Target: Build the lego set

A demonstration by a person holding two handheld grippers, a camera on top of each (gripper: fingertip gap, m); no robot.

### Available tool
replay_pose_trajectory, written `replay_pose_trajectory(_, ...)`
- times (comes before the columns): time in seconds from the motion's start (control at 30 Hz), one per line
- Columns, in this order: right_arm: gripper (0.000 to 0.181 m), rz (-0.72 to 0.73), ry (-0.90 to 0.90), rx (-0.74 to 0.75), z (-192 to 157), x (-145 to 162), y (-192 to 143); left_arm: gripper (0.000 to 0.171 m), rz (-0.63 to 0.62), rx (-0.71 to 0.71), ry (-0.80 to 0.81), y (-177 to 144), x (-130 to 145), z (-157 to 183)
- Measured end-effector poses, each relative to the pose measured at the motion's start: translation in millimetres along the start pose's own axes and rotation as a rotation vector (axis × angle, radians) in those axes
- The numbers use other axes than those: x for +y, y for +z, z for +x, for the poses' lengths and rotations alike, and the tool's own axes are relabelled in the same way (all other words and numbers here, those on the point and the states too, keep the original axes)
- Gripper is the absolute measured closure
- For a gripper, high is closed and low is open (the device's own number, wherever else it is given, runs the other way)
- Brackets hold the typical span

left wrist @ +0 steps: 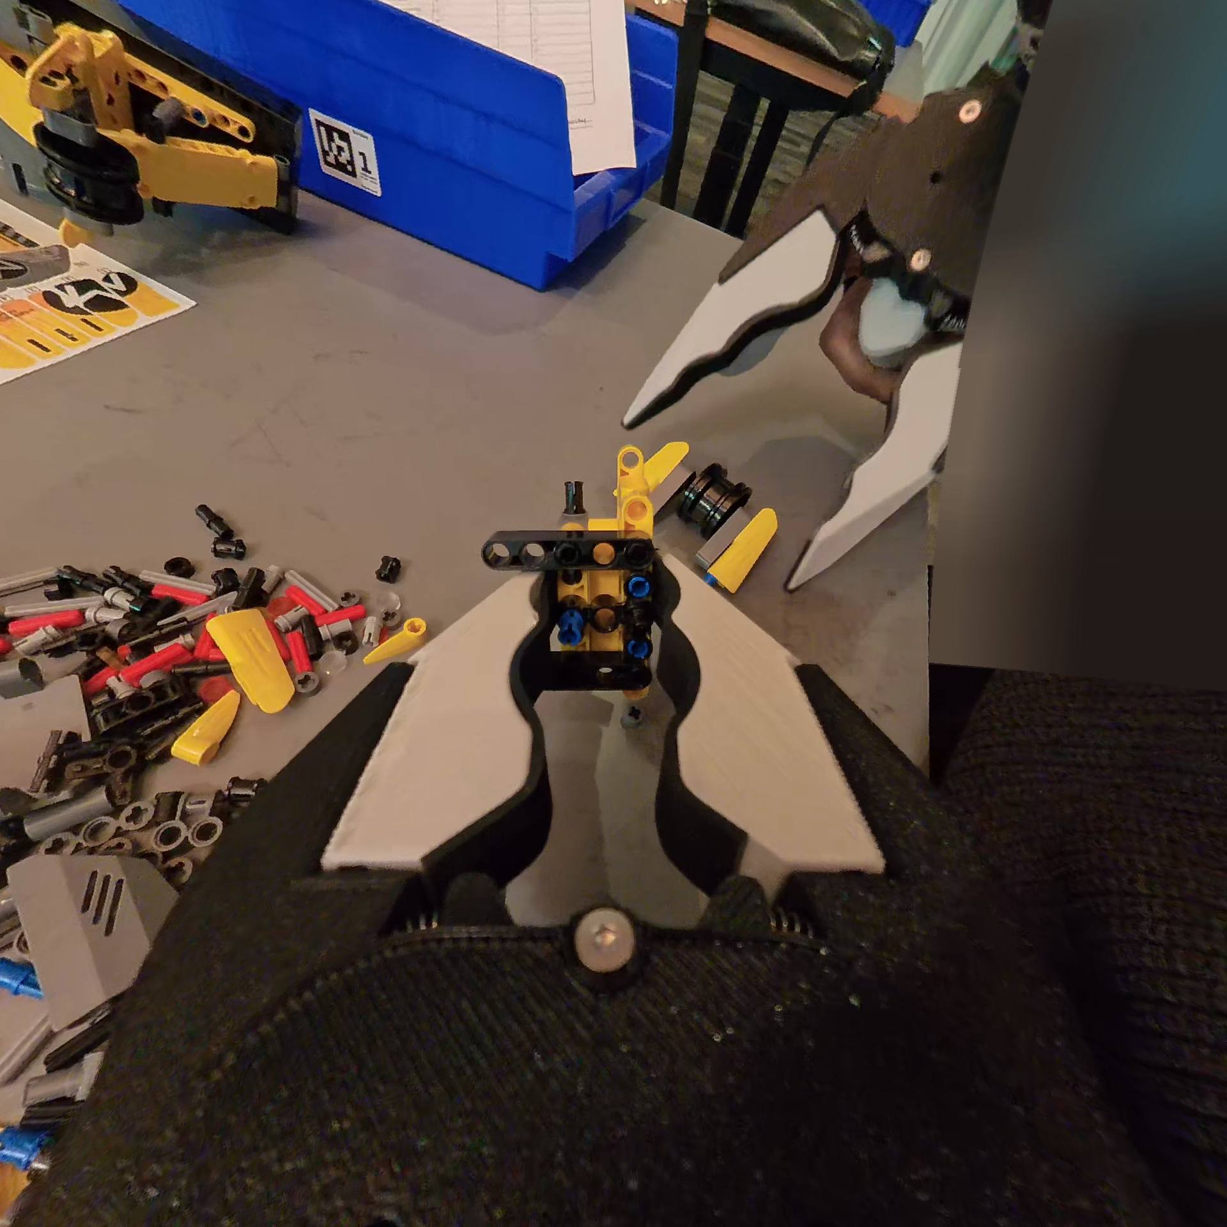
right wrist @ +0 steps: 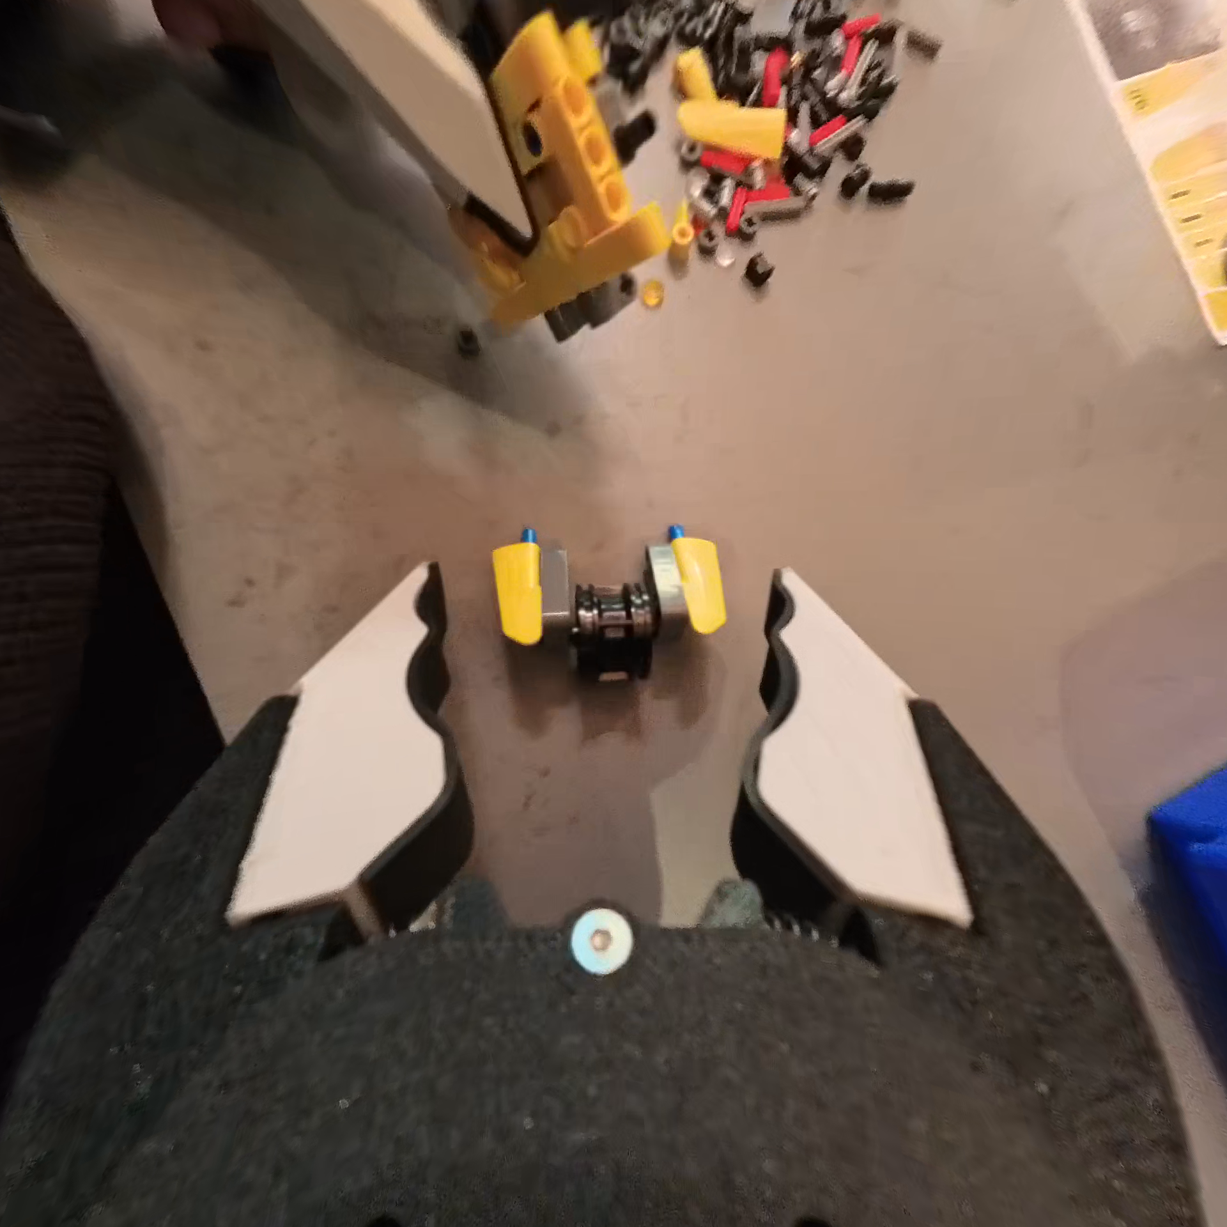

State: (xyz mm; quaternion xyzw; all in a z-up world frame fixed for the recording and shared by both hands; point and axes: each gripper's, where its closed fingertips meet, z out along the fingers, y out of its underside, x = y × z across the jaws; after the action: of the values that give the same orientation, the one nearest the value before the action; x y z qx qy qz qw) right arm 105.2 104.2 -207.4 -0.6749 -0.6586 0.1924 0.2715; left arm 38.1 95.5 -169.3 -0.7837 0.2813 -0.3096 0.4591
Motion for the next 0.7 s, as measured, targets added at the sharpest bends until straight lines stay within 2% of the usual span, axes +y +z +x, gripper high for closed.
replay_pose_trajectory(0.1,0.086,-0.082,-0.067,0.021,-0.6,3.8,8.6,0.148,0.004,0.006,-0.003,-0.4,-0.3,0.3)
replay_pose_trajectory(0.33,0.089,-0.159,-0.139,0.011,2.7,6.1,13.6,0.148,0.019,0.020,-0.011,-2.9,-1.3,1.4)
replay_pose_trajectory(0.47,0.092,-0.180,-0.117,-0.029,0.9,8.7,14.2,0.148,0.023,0.028,-0.013,-3.6,-1.8,2.3)
replay_pose_trajectory(0.6,0.109,-0.190,-0.038,-0.113,-4.4,12.7,15.1,0.148,0.026,0.033,-0.006,-3.9,-2.0,3.6)
replay_pose_trajectory(0.7,0.109,-0.171,-0.025,-0.131,-4.4,13.1,13.6,0.148,0.028,0.046,0.004,-4.2,-2.2,6.2)
